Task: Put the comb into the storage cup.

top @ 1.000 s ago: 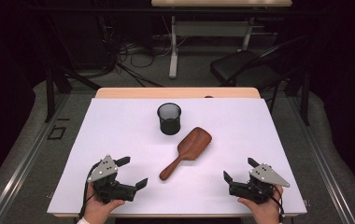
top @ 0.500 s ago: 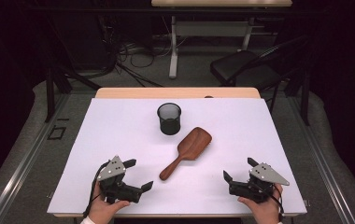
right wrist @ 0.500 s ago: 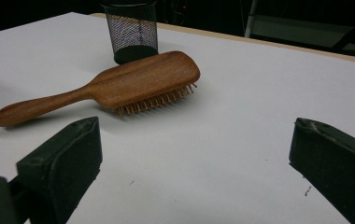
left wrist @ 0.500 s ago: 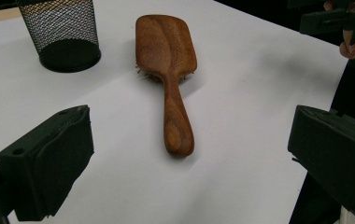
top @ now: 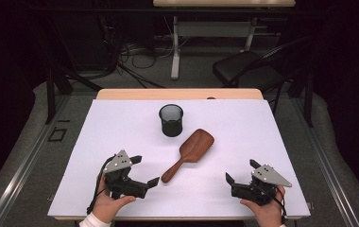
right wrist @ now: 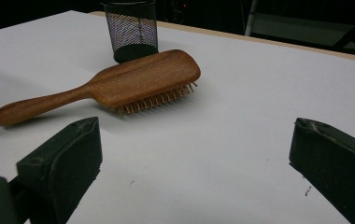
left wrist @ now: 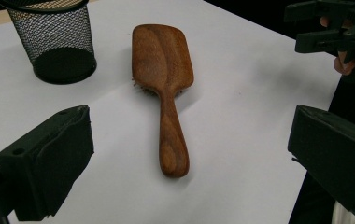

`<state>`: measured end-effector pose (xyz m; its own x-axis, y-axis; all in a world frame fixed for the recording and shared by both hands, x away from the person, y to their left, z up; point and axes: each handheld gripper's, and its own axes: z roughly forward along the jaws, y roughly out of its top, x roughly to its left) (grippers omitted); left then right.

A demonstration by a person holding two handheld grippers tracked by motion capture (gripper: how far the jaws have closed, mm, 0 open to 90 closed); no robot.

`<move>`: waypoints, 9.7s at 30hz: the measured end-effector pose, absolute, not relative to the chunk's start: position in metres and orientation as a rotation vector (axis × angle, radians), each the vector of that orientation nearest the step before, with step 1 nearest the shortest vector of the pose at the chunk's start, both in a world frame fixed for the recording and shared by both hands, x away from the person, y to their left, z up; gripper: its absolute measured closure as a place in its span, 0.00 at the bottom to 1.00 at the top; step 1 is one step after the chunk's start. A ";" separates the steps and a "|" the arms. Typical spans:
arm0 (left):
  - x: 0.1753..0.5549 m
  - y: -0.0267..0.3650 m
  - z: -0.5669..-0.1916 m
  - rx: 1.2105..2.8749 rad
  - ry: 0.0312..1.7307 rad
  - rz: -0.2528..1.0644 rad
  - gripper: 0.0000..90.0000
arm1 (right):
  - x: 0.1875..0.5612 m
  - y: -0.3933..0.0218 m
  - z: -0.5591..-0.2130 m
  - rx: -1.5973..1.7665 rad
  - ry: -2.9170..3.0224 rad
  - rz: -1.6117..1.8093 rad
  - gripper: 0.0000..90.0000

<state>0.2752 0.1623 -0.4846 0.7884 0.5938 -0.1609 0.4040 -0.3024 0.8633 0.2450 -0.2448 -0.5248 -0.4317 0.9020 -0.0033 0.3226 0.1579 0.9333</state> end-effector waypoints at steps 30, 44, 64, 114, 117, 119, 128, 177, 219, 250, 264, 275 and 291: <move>0.314 0.129 -0.472 2.012 0.815 0.170 0.00 | 0.245 -0.245 -0.525 1.161 1.851 1.270 0.03; 0.323 0.120 -0.465 2.042 0.843 0.179 0.03 | 0.245 -0.245 -0.525 1.158 1.860 1.267 0.03; 0.345 0.091 -0.477 2.171 0.882 0.119 0.03 | 0.246 -0.246 -0.525 1.163 1.864 1.264 0.03; 0.366 0.044 -0.521 2.334 0.923 0.115 0.10 | 0.247 -0.247 -0.526 1.169 1.871 1.267 0.03; 0.365 0.043 -0.521 2.332 0.924 0.152 0.17 | 0.247 -0.247 -0.526 1.169 1.871 1.265 0.03; 0.365 0.043 -0.520 2.335 0.917 0.153 0.18 | 0.247 -0.247 -0.526 1.169 1.872 1.264 0.03; 0.363 0.041 -0.522 2.359 0.920 0.154 0.23 | 0.247 -0.247 -0.526 1.169 1.876 1.258 0.03; 0.378 0.031 -0.536 2.468 1.034 0.162 0.56 | 0.247 -0.247 -0.526 1.167 1.884 1.262 0.04; 0.386 0.019 -0.532 2.577 1.040 0.149 0.63 | 0.248 -0.245 -0.528 1.160 1.901 1.253 0.04; 0.381 0.018 -0.531 2.572 1.027 0.140 0.79 | 0.248 -0.245 -0.528 1.162 1.902 1.258 0.04; 0.381 0.020 -0.532 2.571 1.008 0.137 0.80 | 0.248 -0.245 -0.528 1.162 1.905 1.257 0.05; 0.380 0.020 -0.532 2.566 1.007 0.148 0.80 | 0.248 -0.245 -0.528 1.162 1.906 1.258 0.05; 0.377 0.025 -0.534 2.504 1.009 0.138 0.80 | 0.248 -0.245 -0.529 1.165 1.910 1.252 0.05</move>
